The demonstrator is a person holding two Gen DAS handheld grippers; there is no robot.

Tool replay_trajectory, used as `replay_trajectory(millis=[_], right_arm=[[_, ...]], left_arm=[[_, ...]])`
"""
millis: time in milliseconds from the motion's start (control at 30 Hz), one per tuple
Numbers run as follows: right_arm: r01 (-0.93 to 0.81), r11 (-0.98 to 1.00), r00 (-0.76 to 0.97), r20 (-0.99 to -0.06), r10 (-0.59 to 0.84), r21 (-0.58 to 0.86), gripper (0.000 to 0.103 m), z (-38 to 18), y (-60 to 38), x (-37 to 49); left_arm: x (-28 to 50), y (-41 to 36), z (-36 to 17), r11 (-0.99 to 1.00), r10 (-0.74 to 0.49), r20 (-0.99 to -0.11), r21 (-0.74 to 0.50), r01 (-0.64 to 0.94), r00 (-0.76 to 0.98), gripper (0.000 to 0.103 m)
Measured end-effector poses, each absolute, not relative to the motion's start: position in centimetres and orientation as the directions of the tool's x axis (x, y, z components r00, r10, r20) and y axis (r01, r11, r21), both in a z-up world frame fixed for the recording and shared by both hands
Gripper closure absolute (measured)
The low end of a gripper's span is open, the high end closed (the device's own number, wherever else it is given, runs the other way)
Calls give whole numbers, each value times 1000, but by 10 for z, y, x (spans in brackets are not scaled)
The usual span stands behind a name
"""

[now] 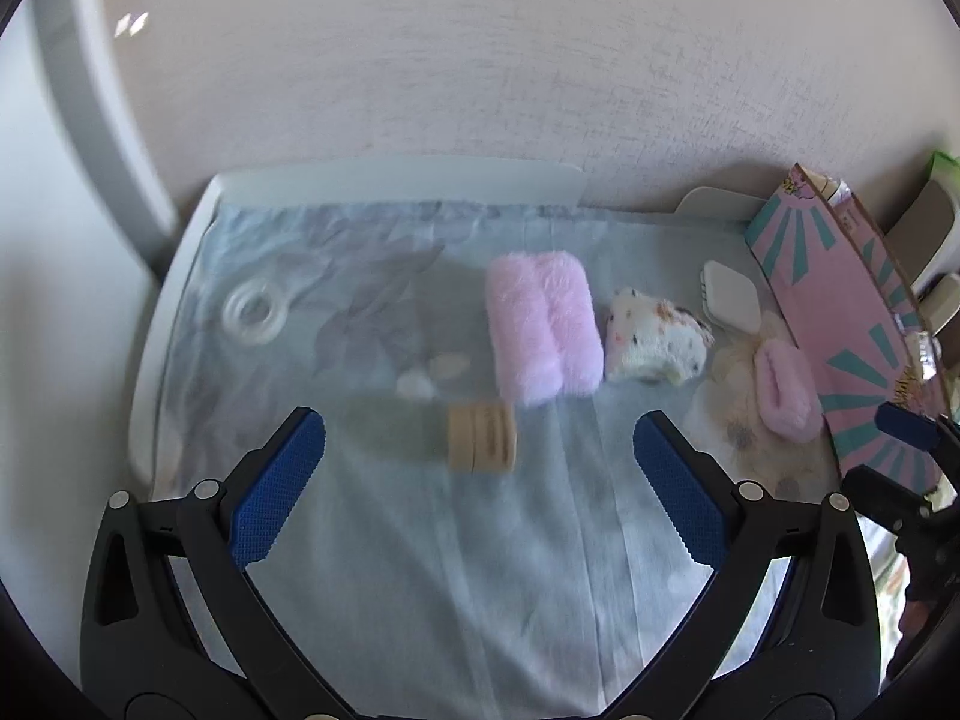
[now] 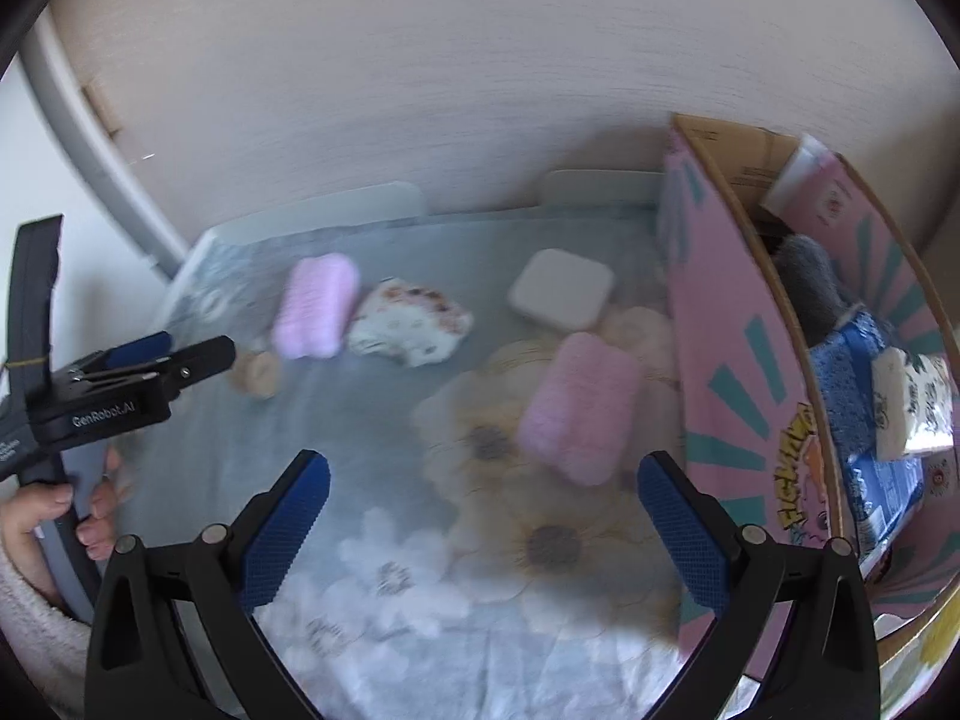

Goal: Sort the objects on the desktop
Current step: 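Move both open tools back over the tray toward the pink pads, then grasp a pink fluffy pad with the left tool while the right tool grasps another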

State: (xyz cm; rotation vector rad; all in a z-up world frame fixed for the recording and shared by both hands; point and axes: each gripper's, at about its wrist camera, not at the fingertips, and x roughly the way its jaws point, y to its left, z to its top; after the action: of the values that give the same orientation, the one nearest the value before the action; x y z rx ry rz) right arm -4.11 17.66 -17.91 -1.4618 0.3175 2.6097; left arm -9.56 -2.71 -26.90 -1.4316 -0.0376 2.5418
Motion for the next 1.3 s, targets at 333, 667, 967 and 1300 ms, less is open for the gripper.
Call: replay_trajectory(millis=[333, 667, 967, 1300], right_arm=[[-417, -905, -461, -878, 129, 86, 22, -220, 197, -78], [-445, -895, -404, -898, 176, 24, 60, -234, 209, -86], [-403, -914, -427, -892, 150, 39, 61, -214, 209, -84], [-333, -941, -475, -873, 109, 63, 61, -186, 201, -78]], left_arm=[[-152, 1, -304, -965, 203, -873, -100, -244, -444, 23], [-158, 17, -309, -932, 291, -875, -167, -323, -387, 61], [-160, 17, -286, -925, 281, -862, -127, -357, -421, 74], [-154, -2, -256, -933, 287, -840, -137, -333, -461, 78]])
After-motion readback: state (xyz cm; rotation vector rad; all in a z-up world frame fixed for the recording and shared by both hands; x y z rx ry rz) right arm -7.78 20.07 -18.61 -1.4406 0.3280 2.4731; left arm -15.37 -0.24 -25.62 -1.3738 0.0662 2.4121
